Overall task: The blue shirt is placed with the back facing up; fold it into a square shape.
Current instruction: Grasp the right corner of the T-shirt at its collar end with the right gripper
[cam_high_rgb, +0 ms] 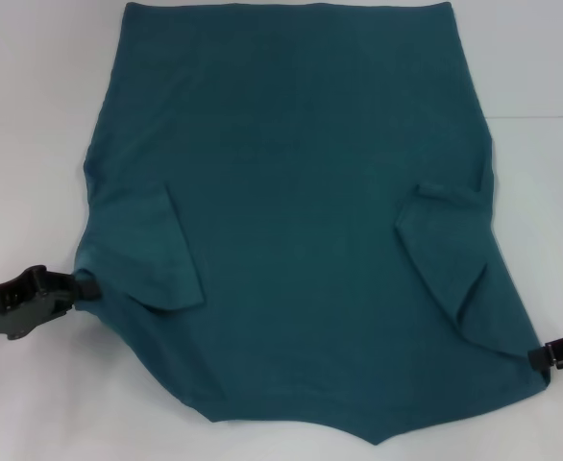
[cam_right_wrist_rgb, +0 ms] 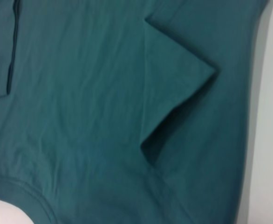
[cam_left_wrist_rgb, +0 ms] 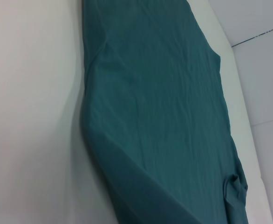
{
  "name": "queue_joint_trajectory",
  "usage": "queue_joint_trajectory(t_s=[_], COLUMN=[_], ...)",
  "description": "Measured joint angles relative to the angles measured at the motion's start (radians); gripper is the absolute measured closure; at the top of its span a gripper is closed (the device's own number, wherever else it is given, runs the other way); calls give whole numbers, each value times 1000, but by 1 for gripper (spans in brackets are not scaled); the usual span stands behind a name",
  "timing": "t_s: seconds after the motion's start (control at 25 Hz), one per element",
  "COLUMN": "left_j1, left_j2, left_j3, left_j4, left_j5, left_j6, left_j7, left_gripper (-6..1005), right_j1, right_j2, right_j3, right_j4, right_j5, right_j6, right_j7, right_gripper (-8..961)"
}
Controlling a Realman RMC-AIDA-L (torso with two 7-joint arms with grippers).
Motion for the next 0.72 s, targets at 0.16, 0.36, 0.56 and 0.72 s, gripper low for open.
queue_joint_trajectory(t_s=[0.16, 0.36, 0.56, 0.72], left_j1=[1, 2, 2, 3], left_j2=[0, 0, 0, -1], left_j3=[-2, -3, -3, -3], left_j4=[0, 0, 0, 0], left_j5=[0, -3, -6, -6], left_j6=[0, 0, -4, -6], left_j7=[0, 0, -1, -1], left_gripper=[965, 966, 966, 966], right_j1=[1, 1, 10, 20], right_j2=[6, 10, 16, 25], right_j3=[-7, -15, -33, -39], right_j4=[1, 2, 15, 24], right_j5=[0, 0, 0, 0], right_j6=[5, 5, 14, 27], right_j7=[7, 16, 19, 20], right_gripper=[480, 487, 495, 501])
